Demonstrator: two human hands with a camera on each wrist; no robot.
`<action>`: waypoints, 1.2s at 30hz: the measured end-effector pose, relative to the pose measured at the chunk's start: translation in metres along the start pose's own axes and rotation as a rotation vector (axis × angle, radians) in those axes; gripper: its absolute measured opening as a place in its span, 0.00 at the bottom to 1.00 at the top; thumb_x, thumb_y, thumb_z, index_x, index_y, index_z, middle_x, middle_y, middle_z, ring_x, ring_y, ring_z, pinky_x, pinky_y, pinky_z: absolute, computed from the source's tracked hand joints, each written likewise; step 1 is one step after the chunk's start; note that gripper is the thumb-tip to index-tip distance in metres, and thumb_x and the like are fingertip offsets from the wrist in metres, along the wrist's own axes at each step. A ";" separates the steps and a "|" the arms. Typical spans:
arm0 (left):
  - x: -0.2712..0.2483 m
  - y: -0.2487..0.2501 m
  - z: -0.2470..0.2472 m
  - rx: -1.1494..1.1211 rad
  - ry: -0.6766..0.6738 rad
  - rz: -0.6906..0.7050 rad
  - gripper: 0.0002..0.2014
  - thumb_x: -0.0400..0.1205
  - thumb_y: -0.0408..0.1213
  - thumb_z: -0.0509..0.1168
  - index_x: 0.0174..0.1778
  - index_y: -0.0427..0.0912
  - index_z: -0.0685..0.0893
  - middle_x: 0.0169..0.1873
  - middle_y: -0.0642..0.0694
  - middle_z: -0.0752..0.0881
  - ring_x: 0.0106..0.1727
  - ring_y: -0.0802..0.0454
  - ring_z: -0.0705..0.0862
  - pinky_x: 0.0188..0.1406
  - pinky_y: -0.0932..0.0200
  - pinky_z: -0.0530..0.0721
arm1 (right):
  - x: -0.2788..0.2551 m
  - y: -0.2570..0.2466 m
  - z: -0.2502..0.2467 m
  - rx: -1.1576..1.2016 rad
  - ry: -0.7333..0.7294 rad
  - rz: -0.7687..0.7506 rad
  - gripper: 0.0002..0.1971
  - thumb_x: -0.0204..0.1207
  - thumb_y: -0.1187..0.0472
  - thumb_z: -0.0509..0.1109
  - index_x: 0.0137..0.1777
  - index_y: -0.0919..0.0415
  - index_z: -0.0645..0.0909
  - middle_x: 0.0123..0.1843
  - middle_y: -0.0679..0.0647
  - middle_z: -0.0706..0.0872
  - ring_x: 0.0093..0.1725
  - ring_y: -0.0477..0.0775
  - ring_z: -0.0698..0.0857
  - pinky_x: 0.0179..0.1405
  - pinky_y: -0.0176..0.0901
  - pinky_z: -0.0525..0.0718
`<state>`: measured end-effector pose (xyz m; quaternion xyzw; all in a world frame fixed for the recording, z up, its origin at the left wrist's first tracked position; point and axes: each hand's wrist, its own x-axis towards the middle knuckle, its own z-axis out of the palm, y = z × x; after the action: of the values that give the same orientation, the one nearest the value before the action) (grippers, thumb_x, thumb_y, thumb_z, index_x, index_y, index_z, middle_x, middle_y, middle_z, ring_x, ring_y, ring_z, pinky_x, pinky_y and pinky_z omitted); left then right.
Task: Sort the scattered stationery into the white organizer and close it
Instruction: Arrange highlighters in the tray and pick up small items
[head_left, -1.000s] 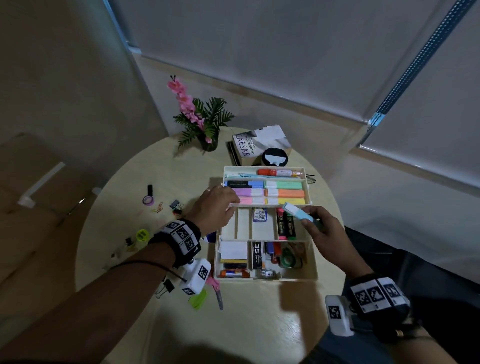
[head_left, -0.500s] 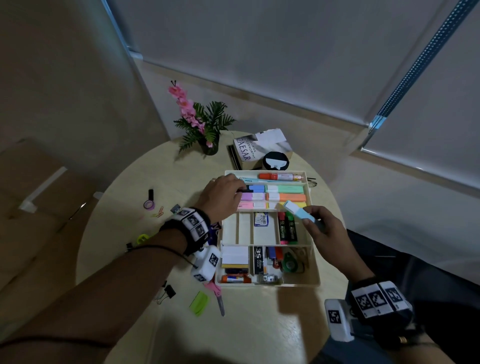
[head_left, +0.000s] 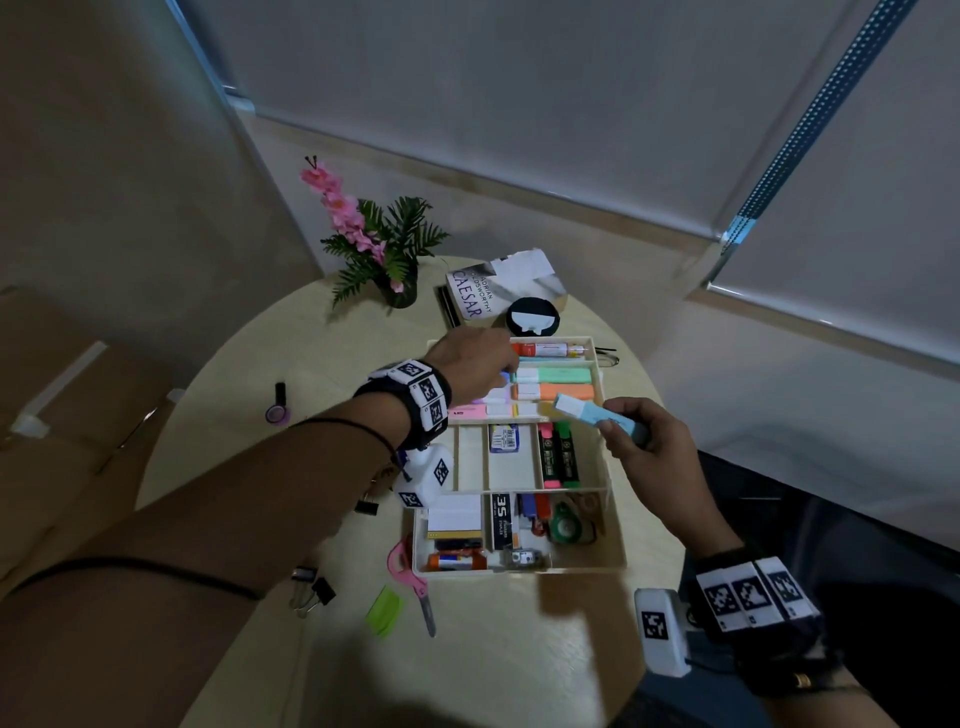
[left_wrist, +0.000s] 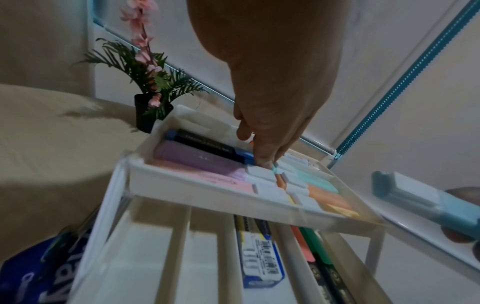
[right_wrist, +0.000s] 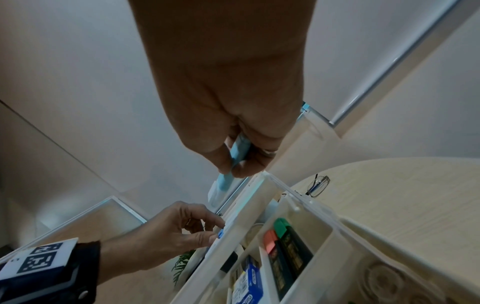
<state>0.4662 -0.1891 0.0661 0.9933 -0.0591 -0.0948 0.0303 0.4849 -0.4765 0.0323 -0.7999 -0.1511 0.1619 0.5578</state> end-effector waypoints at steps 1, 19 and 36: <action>0.001 0.000 -0.001 0.028 -0.007 0.027 0.05 0.86 0.39 0.71 0.54 0.48 0.92 0.51 0.46 0.86 0.50 0.41 0.88 0.45 0.47 0.87 | 0.001 0.001 0.000 0.018 0.007 0.016 0.05 0.84 0.62 0.76 0.58 0.54 0.87 0.52 0.51 0.92 0.46 0.51 0.90 0.46 0.50 0.91; 0.011 -0.014 -0.007 0.254 -0.097 0.260 0.08 0.85 0.41 0.65 0.60 0.51 0.81 0.57 0.47 0.79 0.41 0.47 0.75 0.39 0.50 0.73 | 0.034 -0.013 0.028 0.351 0.181 0.136 0.11 0.82 0.66 0.77 0.62 0.66 0.84 0.55 0.58 0.92 0.52 0.55 0.94 0.52 0.48 0.93; -0.053 -0.046 -0.041 -0.446 0.247 -0.021 0.07 0.79 0.39 0.75 0.52 0.47 0.90 0.46 0.53 0.88 0.43 0.56 0.84 0.45 0.48 0.86 | 0.094 -0.054 0.074 -0.015 -0.039 -0.261 0.11 0.84 0.67 0.73 0.63 0.57 0.87 0.55 0.50 0.93 0.50 0.47 0.91 0.50 0.42 0.89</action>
<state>0.4272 -0.1346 0.1125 0.9667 -0.0221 0.0161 0.2544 0.5342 -0.3565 0.0500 -0.7743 -0.2659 0.1026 0.5650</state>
